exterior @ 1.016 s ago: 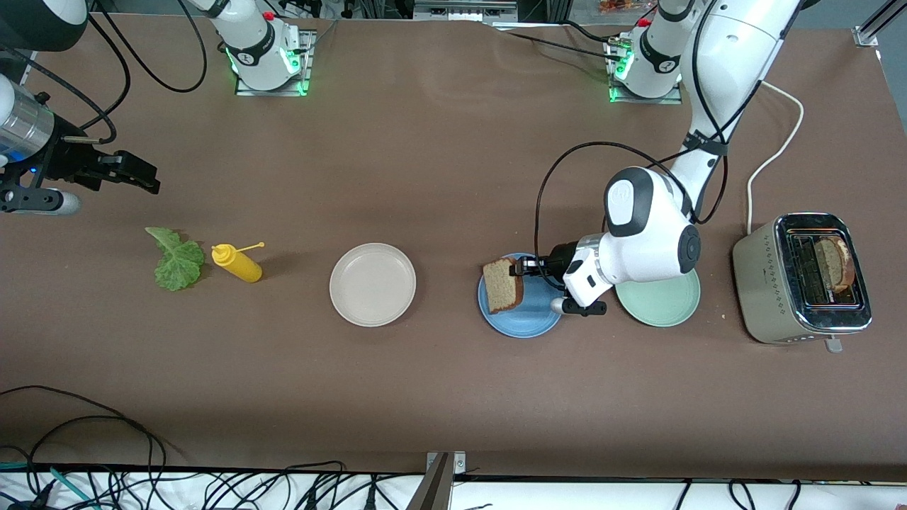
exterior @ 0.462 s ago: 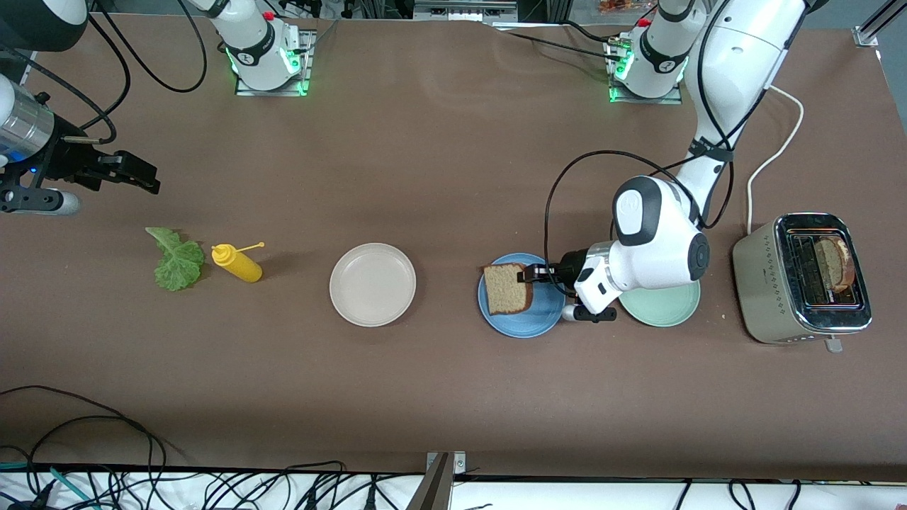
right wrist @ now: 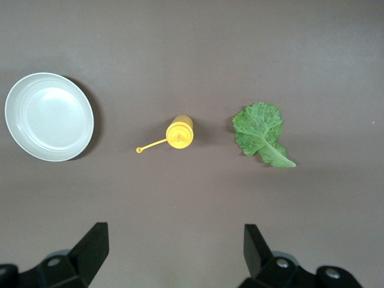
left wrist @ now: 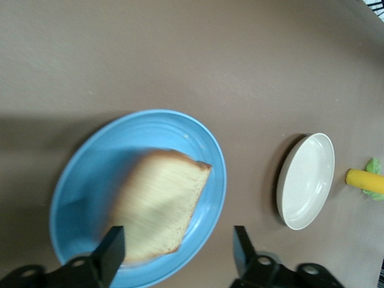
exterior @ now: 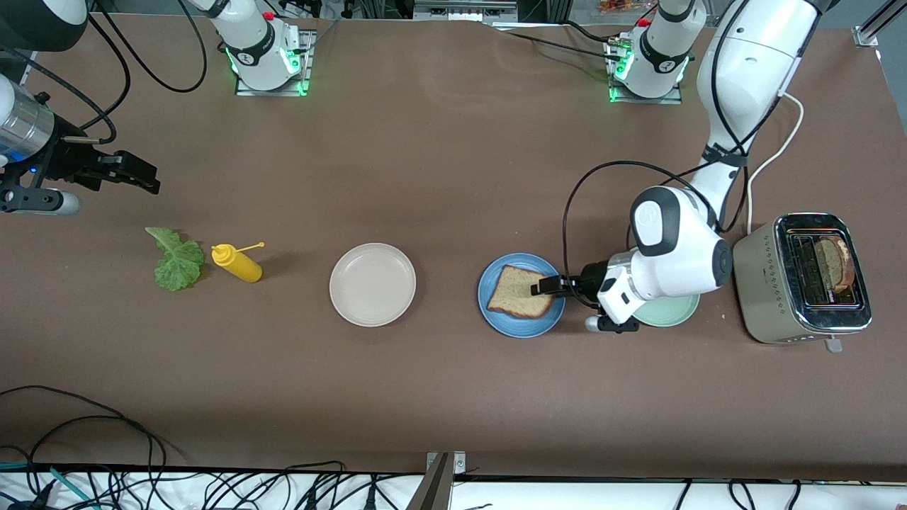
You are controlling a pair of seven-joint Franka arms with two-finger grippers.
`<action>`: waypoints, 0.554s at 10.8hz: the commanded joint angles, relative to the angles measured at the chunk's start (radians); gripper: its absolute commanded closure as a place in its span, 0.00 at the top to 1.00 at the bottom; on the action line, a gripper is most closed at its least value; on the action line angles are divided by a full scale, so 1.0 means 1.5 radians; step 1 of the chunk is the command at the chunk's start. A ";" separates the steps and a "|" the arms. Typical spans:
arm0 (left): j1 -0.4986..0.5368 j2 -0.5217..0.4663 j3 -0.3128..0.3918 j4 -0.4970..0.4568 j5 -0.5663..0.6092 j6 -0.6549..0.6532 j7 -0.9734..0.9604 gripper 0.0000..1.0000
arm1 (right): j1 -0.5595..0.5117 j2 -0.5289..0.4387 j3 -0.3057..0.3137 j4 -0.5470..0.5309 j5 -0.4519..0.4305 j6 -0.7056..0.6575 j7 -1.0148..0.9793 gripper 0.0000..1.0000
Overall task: Make sandwich in blue plate with both arms
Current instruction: 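Lower the bread onto the blue plate and open the left gripper, then raise the left gripper back toward the toaster while the right gripper reaches lettuce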
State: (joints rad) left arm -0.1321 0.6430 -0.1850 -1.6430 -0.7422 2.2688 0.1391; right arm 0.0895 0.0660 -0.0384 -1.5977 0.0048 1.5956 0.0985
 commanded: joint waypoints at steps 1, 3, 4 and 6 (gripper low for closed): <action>0.011 0.013 0.018 0.009 -0.024 0.001 0.035 0.98 | 0.000 -0.007 0.000 -0.010 -0.006 0.003 -0.010 1.00; 0.016 0.013 0.024 0.002 -0.022 0.000 0.036 1.00 | 0.000 -0.008 0.000 -0.011 -0.006 0.003 -0.010 1.00; 0.017 0.008 0.032 -0.001 -0.016 -0.005 0.036 1.00 | 0.000 -0.008 0.000 -0.011 -0.006 0.004 -0.010 1.00; 0.019 -0.036 0.060 -0.039 -0.014 -0.021 0.032 1.00 | 0.000 -0.008 0.000 -0.011 -0.006 0.004 -0.010 1.00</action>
State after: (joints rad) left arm -0.1053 0.6553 -0.1354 -1.6445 -0.7423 2.2677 0.1624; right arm 0.0895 0.0664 -0.0385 -1.5979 0.0048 1.5956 0.0985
